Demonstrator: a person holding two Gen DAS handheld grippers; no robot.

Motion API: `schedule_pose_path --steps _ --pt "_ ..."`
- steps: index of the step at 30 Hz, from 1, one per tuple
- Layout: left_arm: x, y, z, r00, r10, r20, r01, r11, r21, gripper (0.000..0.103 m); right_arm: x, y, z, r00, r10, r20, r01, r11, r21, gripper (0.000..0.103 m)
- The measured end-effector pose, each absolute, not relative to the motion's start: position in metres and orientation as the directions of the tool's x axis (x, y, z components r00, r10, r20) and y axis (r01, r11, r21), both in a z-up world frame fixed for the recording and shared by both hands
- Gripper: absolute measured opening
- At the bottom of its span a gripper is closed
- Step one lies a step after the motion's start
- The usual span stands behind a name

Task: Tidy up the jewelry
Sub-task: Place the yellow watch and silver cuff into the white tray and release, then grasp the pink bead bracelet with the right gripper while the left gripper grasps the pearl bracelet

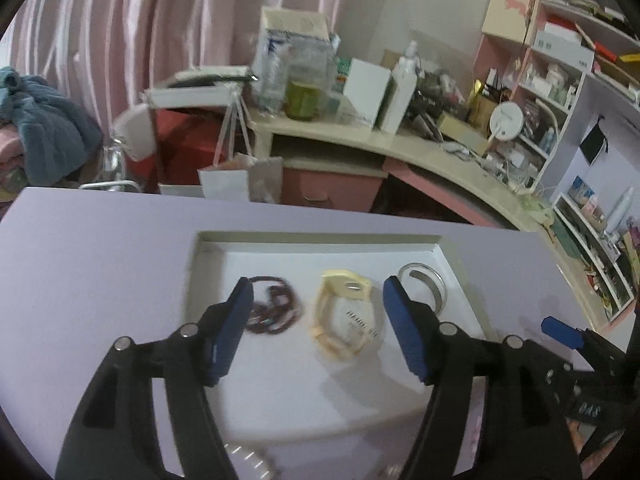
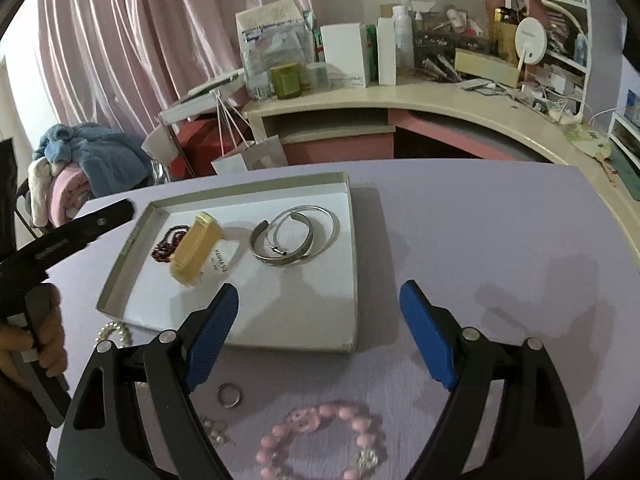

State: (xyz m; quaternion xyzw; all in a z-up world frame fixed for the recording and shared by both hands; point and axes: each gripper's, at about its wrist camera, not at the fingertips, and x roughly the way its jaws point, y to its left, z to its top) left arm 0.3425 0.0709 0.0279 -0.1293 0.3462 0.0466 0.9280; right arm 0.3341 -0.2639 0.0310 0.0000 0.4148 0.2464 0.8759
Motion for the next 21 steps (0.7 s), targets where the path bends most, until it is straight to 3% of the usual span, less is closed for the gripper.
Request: schedule_pose_path --steps 9,21 --pt "0.25 0.102 0.058 0.791 0.098 -0.604 -0.24 0.957 -0.16 0.073 0.291 -0.279 0.046 0.572 0.437 -0.694 -0.426 0.881 0.204 0.084" --pt "0.164 0.114 0.037 0.785 0.181 -0.593 -0.304 0.946 -0.114 0.085 0.248 -0.294 0.021 0.612 0.339 -0.714 -0.355 0.925 0.136 0.08"
